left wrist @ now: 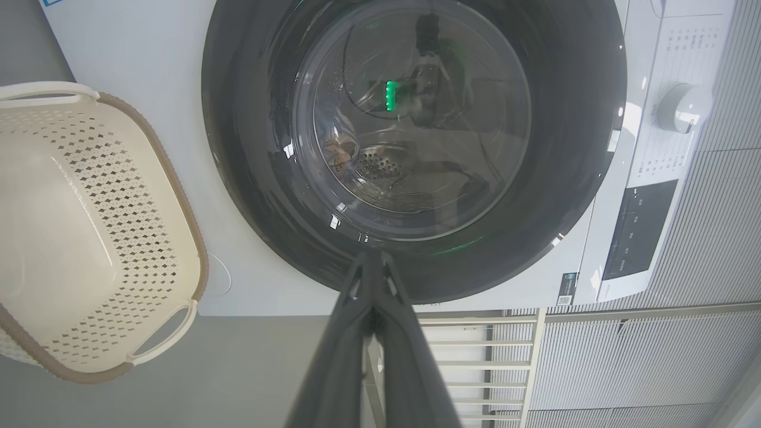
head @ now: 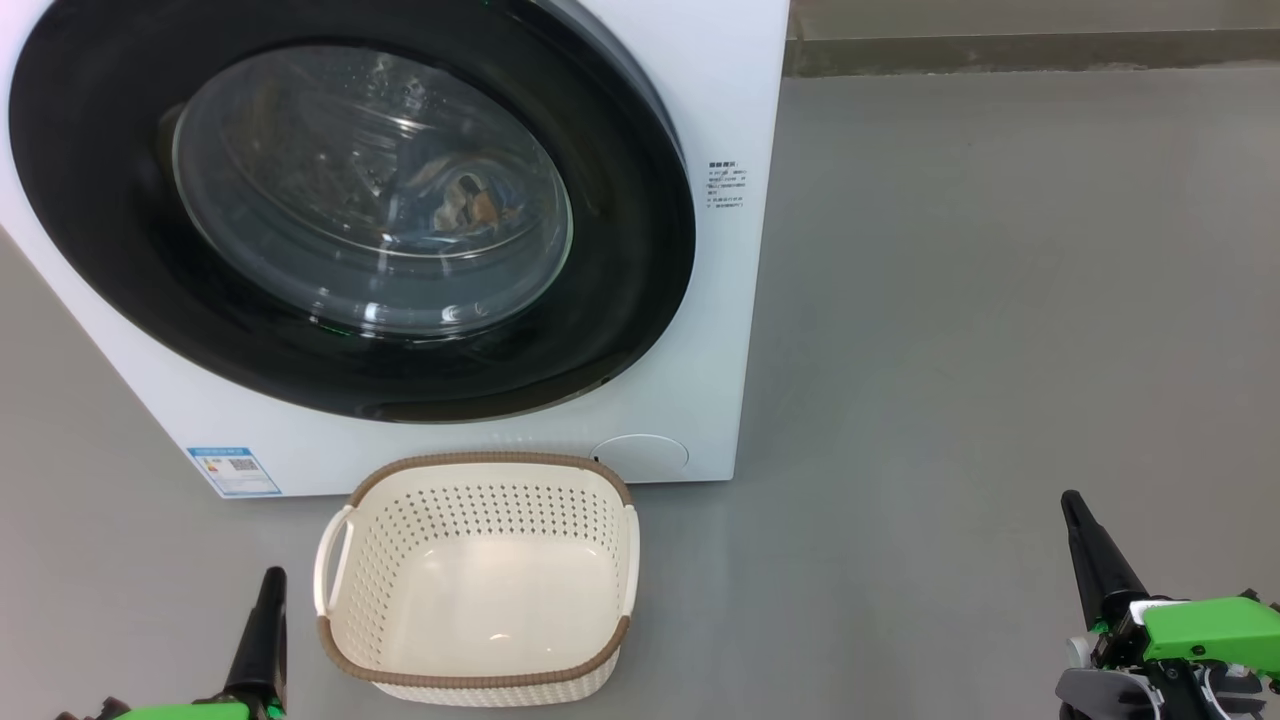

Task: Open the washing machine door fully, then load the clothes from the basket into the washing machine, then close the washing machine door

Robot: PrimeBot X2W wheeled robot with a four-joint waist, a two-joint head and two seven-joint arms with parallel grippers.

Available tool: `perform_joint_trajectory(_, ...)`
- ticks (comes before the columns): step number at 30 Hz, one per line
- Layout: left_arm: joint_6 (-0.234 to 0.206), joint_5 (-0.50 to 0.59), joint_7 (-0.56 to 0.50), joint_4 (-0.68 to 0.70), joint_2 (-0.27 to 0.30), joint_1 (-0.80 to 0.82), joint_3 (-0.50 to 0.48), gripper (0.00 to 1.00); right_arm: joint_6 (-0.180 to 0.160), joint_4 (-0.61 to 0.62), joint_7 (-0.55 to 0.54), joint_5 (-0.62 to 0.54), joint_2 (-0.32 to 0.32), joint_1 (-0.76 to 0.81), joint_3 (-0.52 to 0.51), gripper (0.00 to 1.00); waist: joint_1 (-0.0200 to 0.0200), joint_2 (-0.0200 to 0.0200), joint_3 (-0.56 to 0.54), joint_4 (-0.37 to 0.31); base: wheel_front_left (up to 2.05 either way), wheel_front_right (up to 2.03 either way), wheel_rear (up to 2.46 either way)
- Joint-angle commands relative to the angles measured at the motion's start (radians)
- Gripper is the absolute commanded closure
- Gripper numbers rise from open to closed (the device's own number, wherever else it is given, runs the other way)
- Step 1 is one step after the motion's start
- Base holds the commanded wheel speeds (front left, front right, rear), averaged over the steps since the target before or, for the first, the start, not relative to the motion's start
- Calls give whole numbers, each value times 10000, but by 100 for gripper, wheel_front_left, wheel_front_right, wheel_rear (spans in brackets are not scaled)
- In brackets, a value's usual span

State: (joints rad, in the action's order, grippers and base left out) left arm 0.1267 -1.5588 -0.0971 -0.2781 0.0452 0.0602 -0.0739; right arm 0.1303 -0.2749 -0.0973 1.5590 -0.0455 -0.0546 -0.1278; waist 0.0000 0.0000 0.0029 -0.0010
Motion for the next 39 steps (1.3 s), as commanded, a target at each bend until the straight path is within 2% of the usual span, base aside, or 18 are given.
perform_joint_trajectory(1, 40, -256, -92, 317, 82, 453, -368, 100, 4, 296, -93, 262, -71, -512, 155, 100, 1, 0, 1, 3, 0, 0, 0)
perform_joint_trajectory(4, 40, -493, -165, 332, 51, 478, -404, 100, 4, 301, -168, 487, -47, -534, 129, 100, 1, 0, 2, 10, 0, 0, 0)
perform_joint_trajectory(39, 40, -496, -163, 332, 51, 478, -401, 100, 4, 301, -168, 486, -47, -534, 129, 100, 1, 0, 2, 10, 0, 0, 0)
